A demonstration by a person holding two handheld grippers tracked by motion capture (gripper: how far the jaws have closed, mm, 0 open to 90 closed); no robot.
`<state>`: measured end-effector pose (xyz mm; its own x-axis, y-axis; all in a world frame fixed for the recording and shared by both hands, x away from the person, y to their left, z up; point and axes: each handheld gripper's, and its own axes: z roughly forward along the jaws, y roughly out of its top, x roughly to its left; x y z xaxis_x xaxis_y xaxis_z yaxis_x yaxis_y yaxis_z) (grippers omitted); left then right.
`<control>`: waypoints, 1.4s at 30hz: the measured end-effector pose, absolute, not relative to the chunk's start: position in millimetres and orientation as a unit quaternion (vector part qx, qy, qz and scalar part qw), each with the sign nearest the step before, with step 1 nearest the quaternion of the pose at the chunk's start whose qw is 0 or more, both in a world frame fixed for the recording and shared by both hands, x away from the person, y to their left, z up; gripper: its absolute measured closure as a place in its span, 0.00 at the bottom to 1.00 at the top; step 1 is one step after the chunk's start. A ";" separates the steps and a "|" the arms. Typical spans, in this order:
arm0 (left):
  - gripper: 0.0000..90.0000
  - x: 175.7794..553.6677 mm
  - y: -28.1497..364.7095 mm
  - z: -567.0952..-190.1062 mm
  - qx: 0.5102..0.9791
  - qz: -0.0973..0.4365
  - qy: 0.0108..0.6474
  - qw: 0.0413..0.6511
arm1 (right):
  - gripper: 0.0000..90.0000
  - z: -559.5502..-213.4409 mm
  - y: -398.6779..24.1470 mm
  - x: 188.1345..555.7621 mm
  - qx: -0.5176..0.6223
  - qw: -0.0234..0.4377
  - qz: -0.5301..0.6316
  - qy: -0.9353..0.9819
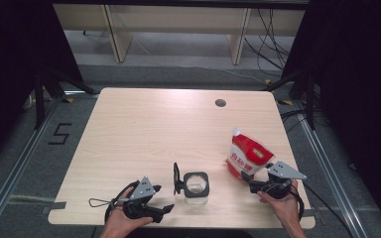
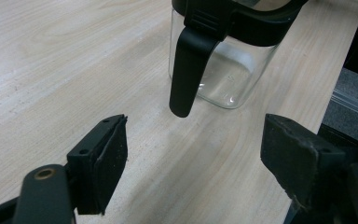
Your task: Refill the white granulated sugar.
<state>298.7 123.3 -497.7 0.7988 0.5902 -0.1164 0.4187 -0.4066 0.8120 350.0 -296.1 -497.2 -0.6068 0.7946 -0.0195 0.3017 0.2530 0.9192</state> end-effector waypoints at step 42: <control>0.25 300.3 122.7 -497.9 0.840 0.100 0.289 0.448 | 0.23 -515.0 -277.2 377.7 0.350 0.223 0.549 0.725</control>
